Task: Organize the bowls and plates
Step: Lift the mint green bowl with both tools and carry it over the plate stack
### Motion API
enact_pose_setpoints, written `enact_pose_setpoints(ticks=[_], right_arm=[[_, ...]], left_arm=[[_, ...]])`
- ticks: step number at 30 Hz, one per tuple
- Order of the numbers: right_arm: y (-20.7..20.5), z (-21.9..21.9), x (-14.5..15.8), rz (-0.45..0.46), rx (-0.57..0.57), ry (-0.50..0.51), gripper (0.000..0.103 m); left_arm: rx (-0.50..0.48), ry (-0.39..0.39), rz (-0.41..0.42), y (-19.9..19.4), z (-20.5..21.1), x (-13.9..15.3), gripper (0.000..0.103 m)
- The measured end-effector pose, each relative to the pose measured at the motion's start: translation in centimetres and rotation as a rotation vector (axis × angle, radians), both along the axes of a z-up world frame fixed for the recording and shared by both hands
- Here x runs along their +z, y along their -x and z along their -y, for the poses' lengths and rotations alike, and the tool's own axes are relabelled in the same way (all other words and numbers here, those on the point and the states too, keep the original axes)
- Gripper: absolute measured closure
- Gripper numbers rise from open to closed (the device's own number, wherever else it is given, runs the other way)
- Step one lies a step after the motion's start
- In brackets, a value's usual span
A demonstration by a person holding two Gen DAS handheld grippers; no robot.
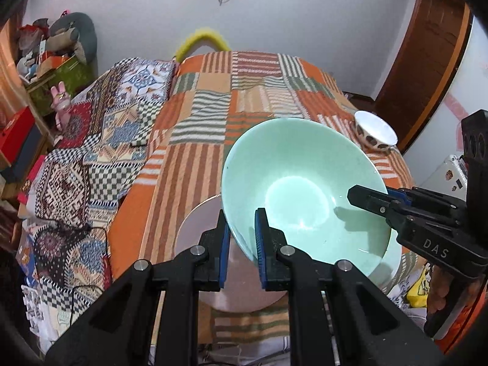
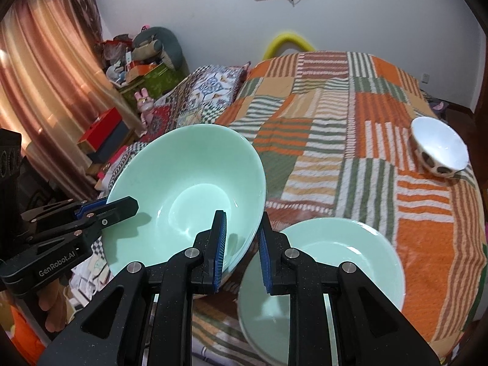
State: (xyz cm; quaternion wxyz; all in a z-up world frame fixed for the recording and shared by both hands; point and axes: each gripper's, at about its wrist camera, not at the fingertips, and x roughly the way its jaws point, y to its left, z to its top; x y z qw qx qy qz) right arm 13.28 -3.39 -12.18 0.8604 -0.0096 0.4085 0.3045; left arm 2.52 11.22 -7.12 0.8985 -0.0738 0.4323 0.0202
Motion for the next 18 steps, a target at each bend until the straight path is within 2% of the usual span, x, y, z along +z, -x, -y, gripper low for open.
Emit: enact_pose_setpoints(ticks=[18], right_arm=[[1.1,-4.4,-3.8,-0.085,0.076,0.056,0.085]], left_arm=[[0.082,0.008,-0.103,1.6,-3.5,-4.8,0.088]])
